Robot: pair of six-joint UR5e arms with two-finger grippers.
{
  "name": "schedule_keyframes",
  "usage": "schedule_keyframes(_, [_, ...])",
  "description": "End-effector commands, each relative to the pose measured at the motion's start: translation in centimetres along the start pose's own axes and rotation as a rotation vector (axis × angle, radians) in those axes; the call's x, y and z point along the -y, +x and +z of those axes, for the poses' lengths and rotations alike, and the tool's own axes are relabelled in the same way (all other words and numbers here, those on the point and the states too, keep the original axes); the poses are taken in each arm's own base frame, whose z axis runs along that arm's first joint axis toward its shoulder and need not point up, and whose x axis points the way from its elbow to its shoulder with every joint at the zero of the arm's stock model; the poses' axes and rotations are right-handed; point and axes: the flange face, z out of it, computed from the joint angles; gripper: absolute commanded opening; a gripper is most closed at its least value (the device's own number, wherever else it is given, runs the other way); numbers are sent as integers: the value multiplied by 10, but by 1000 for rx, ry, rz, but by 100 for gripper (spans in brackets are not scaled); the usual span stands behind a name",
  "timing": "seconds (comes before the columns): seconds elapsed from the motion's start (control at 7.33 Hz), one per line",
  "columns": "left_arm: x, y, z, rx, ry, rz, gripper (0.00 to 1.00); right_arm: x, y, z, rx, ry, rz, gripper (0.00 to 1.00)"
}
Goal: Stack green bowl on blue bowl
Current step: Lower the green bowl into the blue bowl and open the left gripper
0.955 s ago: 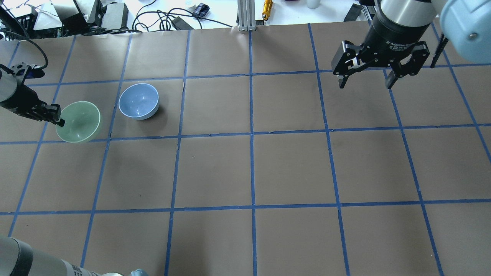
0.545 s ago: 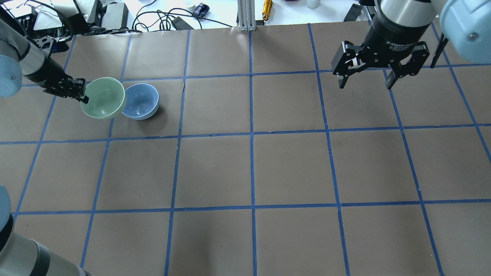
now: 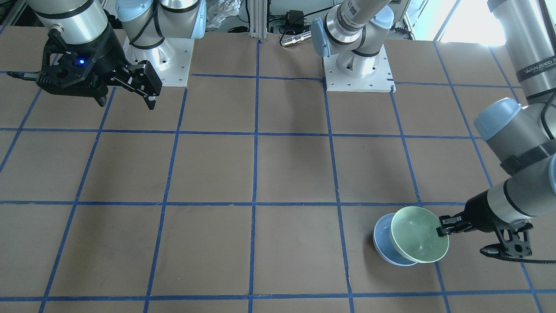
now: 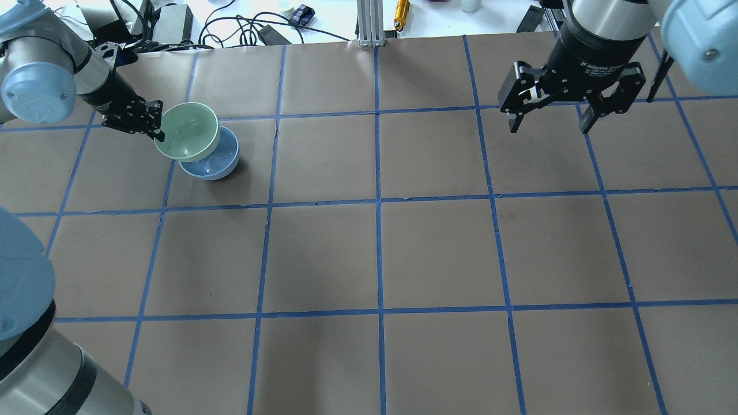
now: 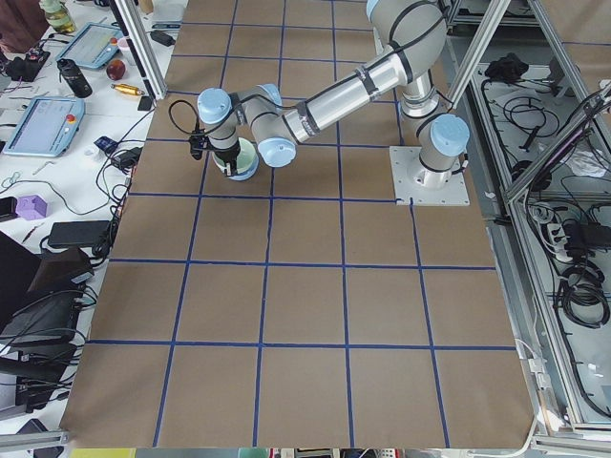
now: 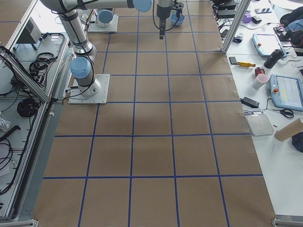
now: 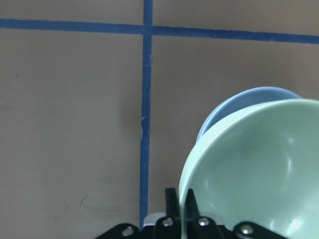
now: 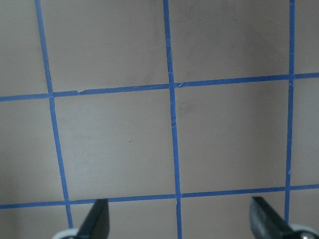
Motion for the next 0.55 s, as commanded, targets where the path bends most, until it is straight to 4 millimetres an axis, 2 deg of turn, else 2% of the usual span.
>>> schedule_keyframes(0.0, [-2,11,13,-9,-40,-3,0,0,0,0,0,0,0,100])
schedule_keyframes(0.14, [-7,12,22,-11,-51,8,0,0,0,0,0,0,0,100])
schedule_keyframes(0.41, [-9,11,26,-11,-57,14,0,0,0,0,0,0,0,100])
